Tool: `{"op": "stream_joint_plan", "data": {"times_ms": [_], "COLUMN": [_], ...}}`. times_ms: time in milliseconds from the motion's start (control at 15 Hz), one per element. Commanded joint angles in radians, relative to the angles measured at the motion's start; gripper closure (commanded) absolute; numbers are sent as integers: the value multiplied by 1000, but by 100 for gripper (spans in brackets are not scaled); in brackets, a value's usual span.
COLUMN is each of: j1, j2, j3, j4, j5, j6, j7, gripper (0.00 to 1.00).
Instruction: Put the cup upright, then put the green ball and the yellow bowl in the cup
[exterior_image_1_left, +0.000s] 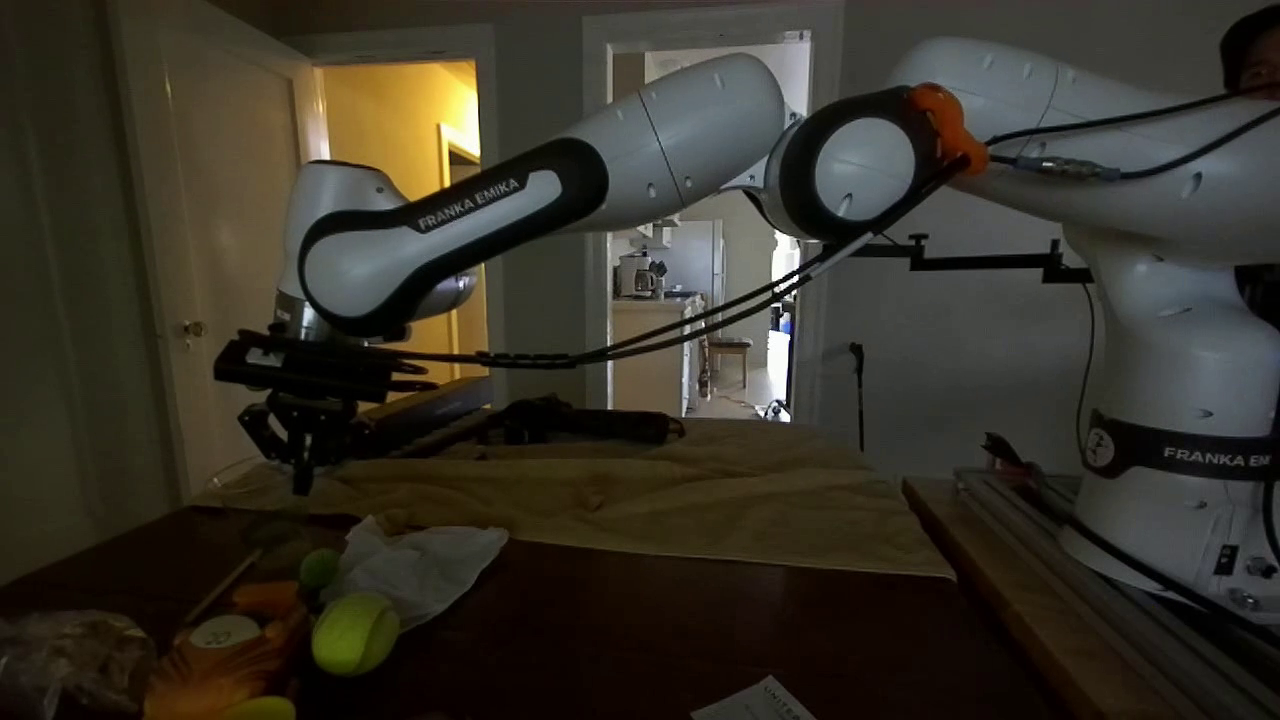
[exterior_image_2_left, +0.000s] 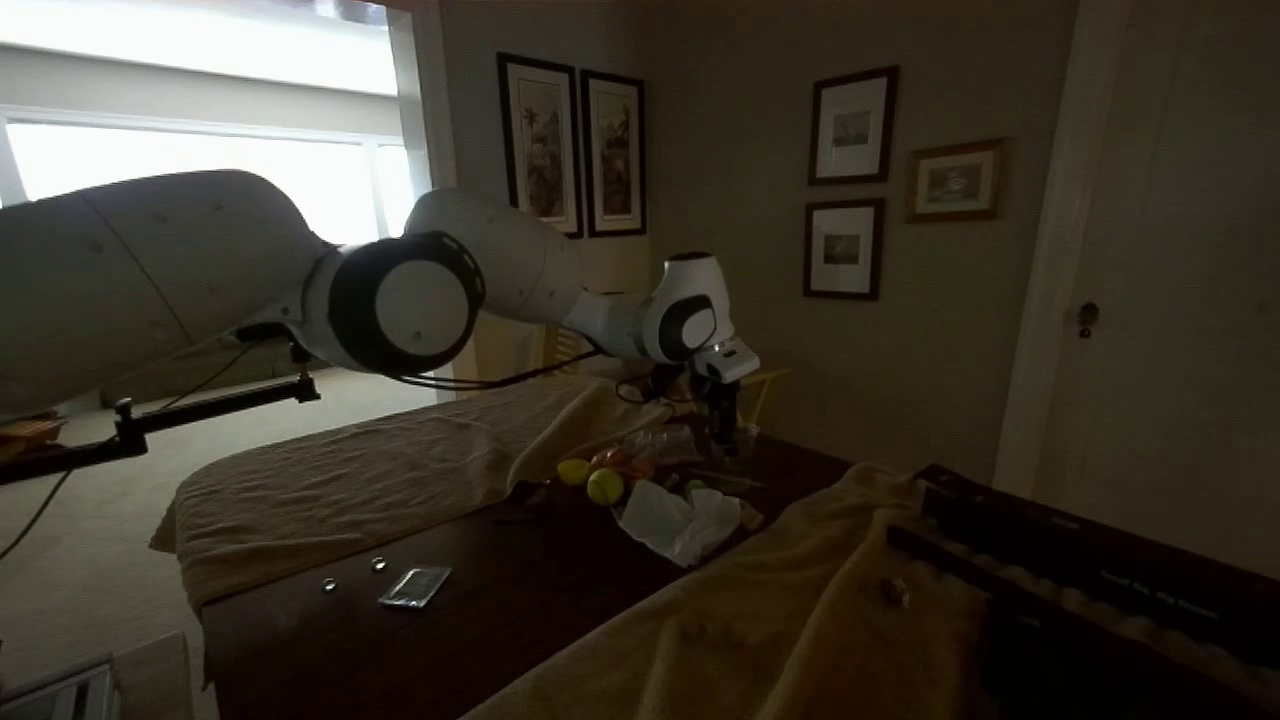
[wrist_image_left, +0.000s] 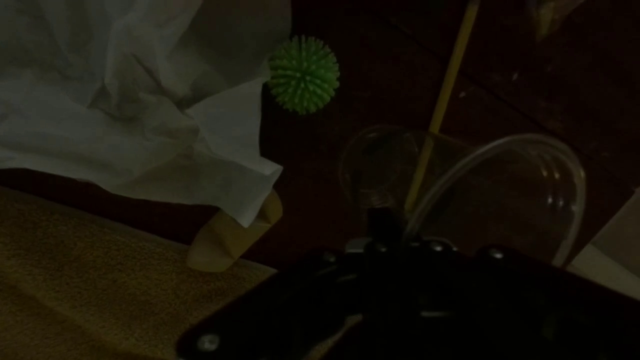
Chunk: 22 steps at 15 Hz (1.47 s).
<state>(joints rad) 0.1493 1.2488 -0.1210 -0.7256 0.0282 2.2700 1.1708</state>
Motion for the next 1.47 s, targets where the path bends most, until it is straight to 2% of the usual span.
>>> {"op": "stream_joint_plan", "data": {"times_ms": [0,67,133,200,867,1133,1400], "j1": [-5,-6,-7,-8,-1,6,24], "j2": [43,44,46,47,33,9,-37], "j3": [9,11,13,17,2,-26,-19], "j4": [67,68,70,72,78,76,70], "j5": [-7,-4,-2,0,-18,-19,-12], "j6": [12,14,14,13,-17,-29,-96], "j7": [6,7,8,7,6,-1,-14], "gripper": [99,99,88,69,2,0,0]}}
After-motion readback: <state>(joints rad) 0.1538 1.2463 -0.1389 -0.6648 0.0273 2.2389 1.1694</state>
